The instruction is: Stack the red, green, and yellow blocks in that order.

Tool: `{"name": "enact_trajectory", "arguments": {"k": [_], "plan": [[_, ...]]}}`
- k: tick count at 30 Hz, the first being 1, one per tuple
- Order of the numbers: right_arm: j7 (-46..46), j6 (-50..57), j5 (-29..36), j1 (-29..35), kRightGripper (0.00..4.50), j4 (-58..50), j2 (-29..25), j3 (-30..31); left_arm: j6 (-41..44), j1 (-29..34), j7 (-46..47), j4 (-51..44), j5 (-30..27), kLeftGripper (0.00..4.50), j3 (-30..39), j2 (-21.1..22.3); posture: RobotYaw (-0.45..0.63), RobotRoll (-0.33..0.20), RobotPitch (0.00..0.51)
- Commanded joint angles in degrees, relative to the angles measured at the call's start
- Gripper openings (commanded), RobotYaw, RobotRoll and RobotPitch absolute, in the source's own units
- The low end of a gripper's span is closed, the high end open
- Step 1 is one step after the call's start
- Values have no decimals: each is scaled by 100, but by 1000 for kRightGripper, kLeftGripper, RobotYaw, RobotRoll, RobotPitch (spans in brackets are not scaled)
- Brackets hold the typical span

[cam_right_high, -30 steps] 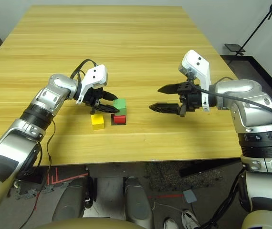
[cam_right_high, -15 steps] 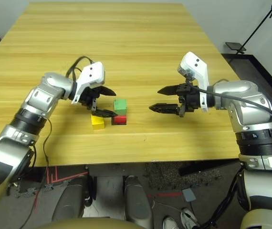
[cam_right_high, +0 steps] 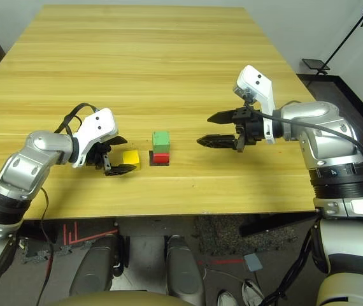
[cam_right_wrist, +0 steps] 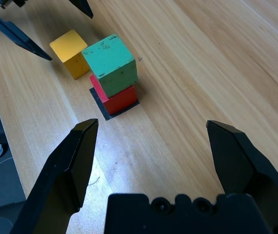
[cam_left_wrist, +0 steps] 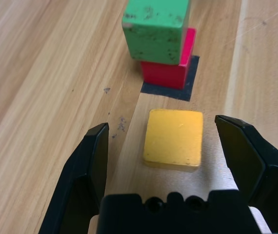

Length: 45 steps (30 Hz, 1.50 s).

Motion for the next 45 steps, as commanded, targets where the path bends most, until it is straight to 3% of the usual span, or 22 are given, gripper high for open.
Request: {"name": "enact_trajectory", "arguments": {"k": [1,4,7,12,13,24,33,45], "plan": [[9,32,8,1,4500,-63,-12,-17,-379,103,-110,278,63,4444,-320,46,191,-146,67],[-25,63,34,65,4500,-124,-26,-62,-434,197,-268,392,49,4444,-493,149,179,-144,71],[-81,109,71,173,4500,-223,-45,-130,-508,181,-213,518,53,3852,-501,121,166,-141,66],[-150,166,106,341,4500,-366,-83,-244,-478,-19,-281,524,-35,2087,-446,78,157,-136,63],[-166,177,107,357,4500,-379,-83,-264,-453,-100,-318,501,-44,1915,-442,91,152,-133,65],[-277,298,171,581,4500,-557,-133,-433,539,-1583,-754,177,-645,1915,-319,34,144,-121,63],[-423,371,300,751,4500,-716,-117,-459,62,-2526,-976,1401,-483,1915,-671,-461,121,-96,73],[-583,601,478,1053,4500,-1082,-178,-629,-593,-2672,-1088,2410,-246,1915,-781,-912,87,-94,84]]}}
